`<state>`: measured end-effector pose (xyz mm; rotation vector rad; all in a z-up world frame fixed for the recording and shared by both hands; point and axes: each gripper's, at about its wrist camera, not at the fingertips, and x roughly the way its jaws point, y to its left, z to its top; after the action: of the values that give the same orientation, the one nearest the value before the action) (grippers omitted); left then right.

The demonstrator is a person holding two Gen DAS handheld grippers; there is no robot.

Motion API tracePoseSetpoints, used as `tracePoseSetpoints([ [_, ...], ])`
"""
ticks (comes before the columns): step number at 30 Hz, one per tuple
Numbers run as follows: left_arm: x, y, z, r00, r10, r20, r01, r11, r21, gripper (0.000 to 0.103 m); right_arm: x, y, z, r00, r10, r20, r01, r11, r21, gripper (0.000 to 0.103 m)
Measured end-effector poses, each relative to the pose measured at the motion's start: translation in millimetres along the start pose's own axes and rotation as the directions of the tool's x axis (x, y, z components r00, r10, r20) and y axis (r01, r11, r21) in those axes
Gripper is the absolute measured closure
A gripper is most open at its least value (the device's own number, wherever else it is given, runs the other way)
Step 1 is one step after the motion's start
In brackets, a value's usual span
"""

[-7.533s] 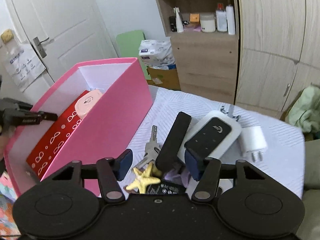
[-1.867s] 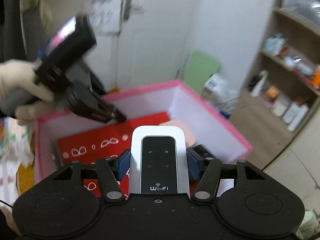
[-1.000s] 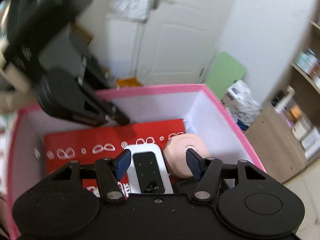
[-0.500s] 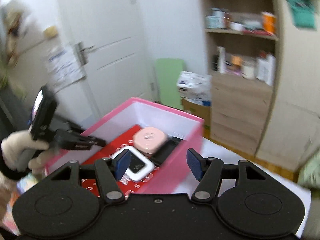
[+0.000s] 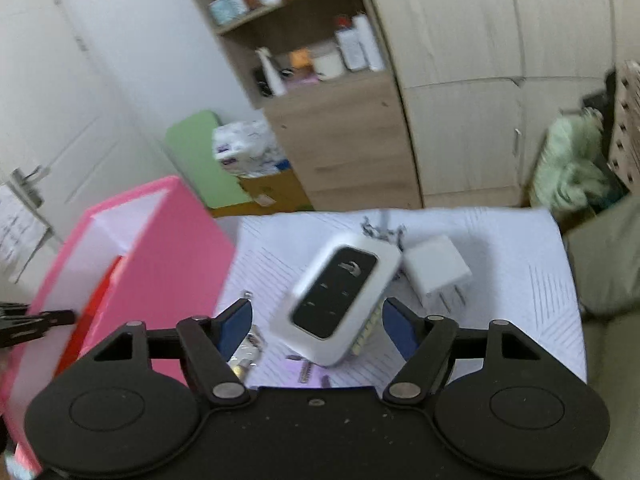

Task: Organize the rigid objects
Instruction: 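Grasp the white XCZ router with the right tool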

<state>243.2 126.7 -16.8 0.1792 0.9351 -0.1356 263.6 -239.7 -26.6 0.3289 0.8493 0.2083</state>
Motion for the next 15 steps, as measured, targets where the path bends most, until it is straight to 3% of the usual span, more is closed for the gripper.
tracePoseSetpoints([
  [1, 0, 0, 0, 1.000, 0.000, 0.000, 0.000, 1.000, 0.001, 0.097, 5, 2, -2, 1.000, -0.021, 0.011, 0.022, 1.000, -0.008, 0.016],
  [3, 0, 0, 0, 1.000, -0.001, 0.001, 0.001, 1.000, 0.000, 0.097, 17, 9, -3, 0.995, -0.091, 0.041, 0.093, 0.995, -0.044, 0.011],
  [15, 0, -1, 0, 1.000, -0.001, 0.001, 0.001, 1.000, 0.003, 0.097, 65, 17, 6, 0.974, -0.226, -0.002, 0.226, 0.973, -0.038, 0.011],
])
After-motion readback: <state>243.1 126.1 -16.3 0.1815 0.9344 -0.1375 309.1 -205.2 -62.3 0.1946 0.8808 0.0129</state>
